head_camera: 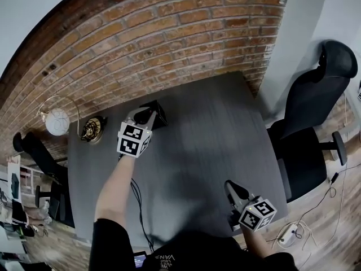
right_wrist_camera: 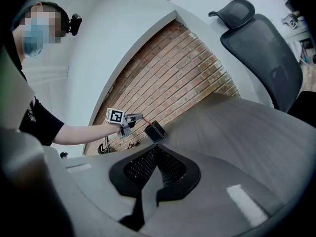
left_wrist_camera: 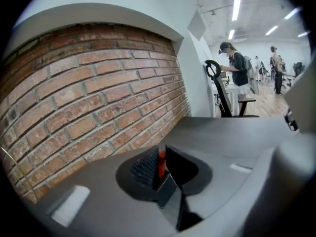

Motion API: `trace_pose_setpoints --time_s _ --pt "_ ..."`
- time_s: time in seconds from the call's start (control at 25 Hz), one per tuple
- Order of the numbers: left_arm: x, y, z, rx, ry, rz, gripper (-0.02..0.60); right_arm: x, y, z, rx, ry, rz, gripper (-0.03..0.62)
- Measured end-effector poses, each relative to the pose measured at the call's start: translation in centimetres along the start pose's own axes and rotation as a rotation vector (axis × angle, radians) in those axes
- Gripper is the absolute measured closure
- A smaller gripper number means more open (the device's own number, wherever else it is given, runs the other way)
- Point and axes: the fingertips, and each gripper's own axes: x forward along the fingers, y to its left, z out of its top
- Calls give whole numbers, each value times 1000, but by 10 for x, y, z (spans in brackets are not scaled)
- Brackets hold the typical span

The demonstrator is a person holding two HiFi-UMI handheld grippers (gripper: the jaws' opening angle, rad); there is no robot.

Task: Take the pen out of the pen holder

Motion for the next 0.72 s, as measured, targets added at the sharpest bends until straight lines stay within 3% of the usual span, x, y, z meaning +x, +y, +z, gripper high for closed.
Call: trace_pose_setpoints --time_s 0.32,0.72 --pt "-39 -1 19 5 -68 24 480 -6 18 -4 -43 18 50 592" --pt "-95 -8 15 -10 -112 45 480 -23 56 -18 -48 -8 67 592"
